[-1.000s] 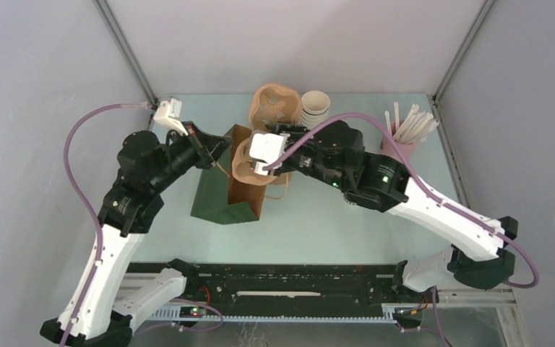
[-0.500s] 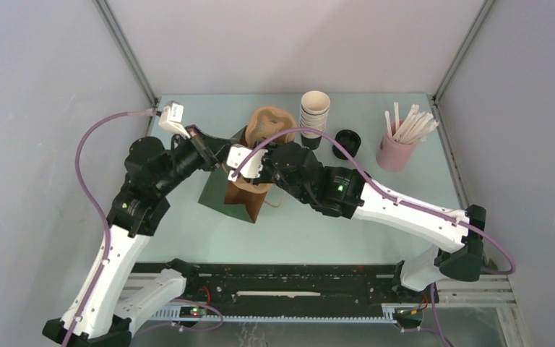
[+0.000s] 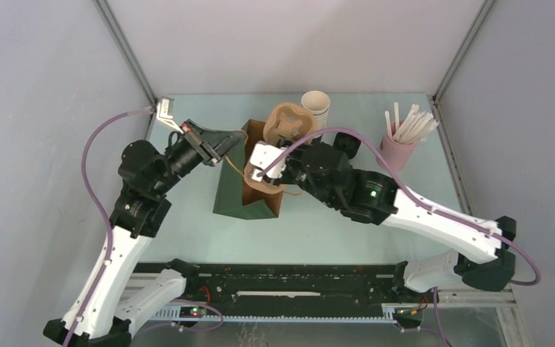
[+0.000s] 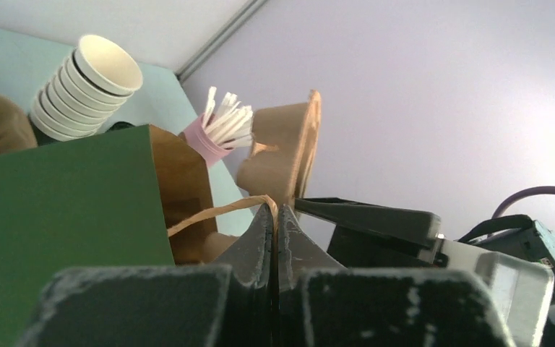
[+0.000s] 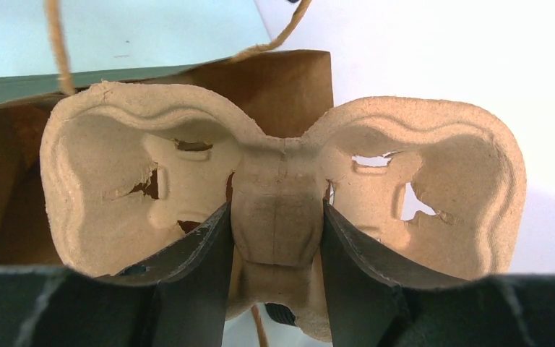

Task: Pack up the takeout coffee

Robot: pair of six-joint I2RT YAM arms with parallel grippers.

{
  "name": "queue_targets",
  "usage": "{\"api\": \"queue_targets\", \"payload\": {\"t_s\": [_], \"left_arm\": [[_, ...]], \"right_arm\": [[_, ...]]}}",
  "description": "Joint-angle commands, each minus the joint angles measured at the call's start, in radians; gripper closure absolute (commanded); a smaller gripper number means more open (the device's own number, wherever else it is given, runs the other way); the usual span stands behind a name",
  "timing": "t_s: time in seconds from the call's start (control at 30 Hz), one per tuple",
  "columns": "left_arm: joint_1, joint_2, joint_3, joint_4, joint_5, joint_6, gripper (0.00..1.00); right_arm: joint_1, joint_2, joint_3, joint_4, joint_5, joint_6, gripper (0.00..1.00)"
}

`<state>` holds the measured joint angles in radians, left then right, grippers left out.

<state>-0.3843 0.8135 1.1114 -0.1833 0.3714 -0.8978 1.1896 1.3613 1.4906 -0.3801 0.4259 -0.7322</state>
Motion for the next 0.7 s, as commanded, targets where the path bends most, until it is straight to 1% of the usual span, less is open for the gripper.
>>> {"api": "queue_targets", "payload": {"t_s": [0.0,0.1,0.2,0.27,0.33,0.43,0.53,0.6,0.67], "left_arm": [[-0.009,0.003,-0.074,0.177,0.064,-0.138,1.00],[-0.020,0.000,-0.109,0.256,0.053,-0.192,1.00],[-0.028,-0.011,-0.135,0.287,0.027,-0.229,1.00],[-0.028,-0.015,-0.148,0.307,0.032,-0.240,1.00],[-0.028,-0.017,-0.143,0.287,0.045,-0.228,1.00],[-0.028,-0.020,-0.154,0.281,0.067,-0.231,1.00],[-0.030,-0.026,-0.185,0.315,0.076,-0.261,1.00],[-0.030,-0.028,-0.201,0.341,0.078,-0.288,1.00],[-0.037,-0.025,-0.209,0.363,0.081,-0.313,1.00]], "right_arm": [[0.030,-0.096,0.015,-0.128,-0.108,0.108,0.47],[0.034,-0.115,0.002,-0.167,-0.169,0.200,0.48],[0.039,-0.116,-0.025,-0.146,-0.175,0.239,0.49],[0.038,-0.119,-0.050,-0.121,-0.169,0.232,0.49],[0.016,-0.131,-0.052,-0.117,-0.179,0.232,0.48],[-0.051,-0.175,-0.050,-0.113,-0.276,0.231,0.48],[-0.100,-0.210,-0.050,-0.105,-0.346,0.196,0.48],[-0.111,-0.215,-0.049,-0.104,-0.346,0.168,0.48],[-0.112,-0.203,-0.039,-0.112,-0.307,0.165,0.47]]}}
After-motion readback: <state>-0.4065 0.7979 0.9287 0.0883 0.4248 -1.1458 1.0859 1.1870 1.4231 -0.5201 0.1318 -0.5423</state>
